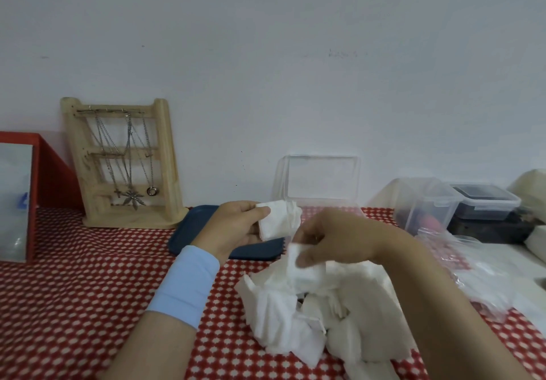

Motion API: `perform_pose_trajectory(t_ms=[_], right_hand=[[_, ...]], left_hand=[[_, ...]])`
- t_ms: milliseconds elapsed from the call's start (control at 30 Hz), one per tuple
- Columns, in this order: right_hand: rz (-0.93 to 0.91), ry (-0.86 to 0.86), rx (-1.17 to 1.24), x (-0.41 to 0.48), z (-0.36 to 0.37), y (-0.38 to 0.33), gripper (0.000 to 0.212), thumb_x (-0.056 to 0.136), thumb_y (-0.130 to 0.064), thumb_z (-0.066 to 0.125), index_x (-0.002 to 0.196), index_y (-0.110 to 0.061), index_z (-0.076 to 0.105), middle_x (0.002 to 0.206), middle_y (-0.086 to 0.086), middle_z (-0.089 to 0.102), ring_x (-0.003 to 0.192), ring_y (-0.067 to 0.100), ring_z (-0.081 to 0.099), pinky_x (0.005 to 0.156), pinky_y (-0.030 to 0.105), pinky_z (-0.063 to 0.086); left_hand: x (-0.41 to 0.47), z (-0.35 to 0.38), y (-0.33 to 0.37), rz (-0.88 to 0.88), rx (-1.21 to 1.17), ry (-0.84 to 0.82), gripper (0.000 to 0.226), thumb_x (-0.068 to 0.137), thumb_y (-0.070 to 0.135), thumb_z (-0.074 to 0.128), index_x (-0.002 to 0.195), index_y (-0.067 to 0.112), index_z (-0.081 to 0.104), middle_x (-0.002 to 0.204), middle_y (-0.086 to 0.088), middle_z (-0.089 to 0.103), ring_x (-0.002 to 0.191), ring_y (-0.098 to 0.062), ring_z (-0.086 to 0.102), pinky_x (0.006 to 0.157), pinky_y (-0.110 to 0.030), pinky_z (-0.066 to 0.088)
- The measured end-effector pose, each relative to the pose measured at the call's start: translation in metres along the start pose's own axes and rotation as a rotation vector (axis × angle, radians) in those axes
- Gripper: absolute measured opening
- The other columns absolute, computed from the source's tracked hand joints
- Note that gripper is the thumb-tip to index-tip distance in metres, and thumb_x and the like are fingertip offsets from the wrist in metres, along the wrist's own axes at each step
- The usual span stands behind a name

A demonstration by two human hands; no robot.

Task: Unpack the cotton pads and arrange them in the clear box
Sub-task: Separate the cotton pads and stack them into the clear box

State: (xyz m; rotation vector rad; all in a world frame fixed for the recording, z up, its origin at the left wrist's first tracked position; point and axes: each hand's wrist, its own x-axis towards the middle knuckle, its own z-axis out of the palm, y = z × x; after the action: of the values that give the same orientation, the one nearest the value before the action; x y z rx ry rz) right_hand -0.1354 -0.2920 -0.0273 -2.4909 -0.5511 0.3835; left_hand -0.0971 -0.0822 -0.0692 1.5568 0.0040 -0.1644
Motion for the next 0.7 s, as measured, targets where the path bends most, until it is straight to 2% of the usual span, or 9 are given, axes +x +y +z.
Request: perform_pose_trajectory(t_ms=[100,200,267,367,467,633,700], right_hand=[[0.038,0.191,0.318,0.000,-0.005,0.006,0.009,0.086,-0.022,0.077,0.091,-0.015,0.076,0.078,-0.003,0.071,0.060,0.006,0.056,0.056,0.019,0.043],[0.057,0.273,0.565,0.004,-0.002,0.007,0.008,0.087,-0.017,0.078,0.090,-0.009,0.077,0.081,0.007,0.074,0.063,0.011,0.060,0.060,0.025,0.048],[0.076,0.294,0.668,0.008,0.001,0.008,0.007,0.087,-0.014,0.077,0.090,-0.008,0.077,0.082,0.010,0.075,0.068,0.016,0.063,0.058,0.026,0.049],[0.116,0.326,0.693,0.010,0.002,0.010,0.010,0.087,-0.015,0.077,0.092,-0.007,0.077,0.084,0.011,0.076,0.064,0.014,0.065,0.057,0.026,0.048],[0.139,0.366,0.681,0.009,0.000,0.013,0.009,0.087,-0.020,0.077,0.089,-0.011,0.079,0.081,0.011,0.077,0.056,0.014,0.058,0.057,0.026,0.044],[0.058,0.289,0.851,0.010,-0.001,0.011,0.019,0.090,-0.016,0.074,0.100,0.000,0.076,0.086,0.014,0.075,0.068,0.020,0.065,0.053,0.024,0.043],[0.089,0.323,0.801,0.010,0.000,0.010,0.018,0.088,-0.017,0.076,0.098,-0.002,0.077,0.086,0.013,0.076,0.069,0.021,0.066,0.052,0.023,0.043]], left_hand=[[-0.003,0.002,0.000,0.000,-0.040,-0.017,0.017,0.098,0.015,0.065,0.109,0.004,0.073,0.104,-0.011,0.079,0.092,-0.022,0.077,0.069,-0.026,0.061],[-0.005,0.006,0.000,-0.010,-0.088,-0.040,0.017,0.099,0.014,0.065,0.108,0.002,0.074,0.098,-0.012,0.079,0.083,-0.020,0.078,0.065,-0.026,0.060],[-0.006,0.009,0.001,-0.014,-0.089,-0.060,0.018,0.098,0.015,0.066,0.106,0.002,0.075,0.099,-0.014,0.079,0.083,-0.022,0.077,0.065,-0.027,0.061],[-0.006,0.011,0.002,-0.027,-0.123,-0.087,0.021,0.096,0.018,0.068,0.107,0.002,0.075,0.102,-0.016,0.078,0.090,-0.026,0.077,0.069,-0.030,0.062],[-0.007,0.010,0.002,-0.040,-0.143,-0.092,0.024,0.097,0.020,0.068,0.110,0.002,0.075,0.104,-0.016,0.078,0.096,-0.029,0.076,0.071,-0.030,0.062],[-0.006,0.012,0.000,-0.054,-0.150,-0.052,0.021,0.098,0.014,0.065,0.110,0.000,0.075,0.106,-0.017,0.077,0.095,-0.028,0.077,0.070,-0.030,0.062],[-0.007,0.013,0.001,-0.045,-0.155,-0.090,0.022,0.099,0.016,0.064,0.111,0.002,0.075,0.108,-0.018,0.077,0.095,-0.028,0.077,0.071,-0.030,0.062]])
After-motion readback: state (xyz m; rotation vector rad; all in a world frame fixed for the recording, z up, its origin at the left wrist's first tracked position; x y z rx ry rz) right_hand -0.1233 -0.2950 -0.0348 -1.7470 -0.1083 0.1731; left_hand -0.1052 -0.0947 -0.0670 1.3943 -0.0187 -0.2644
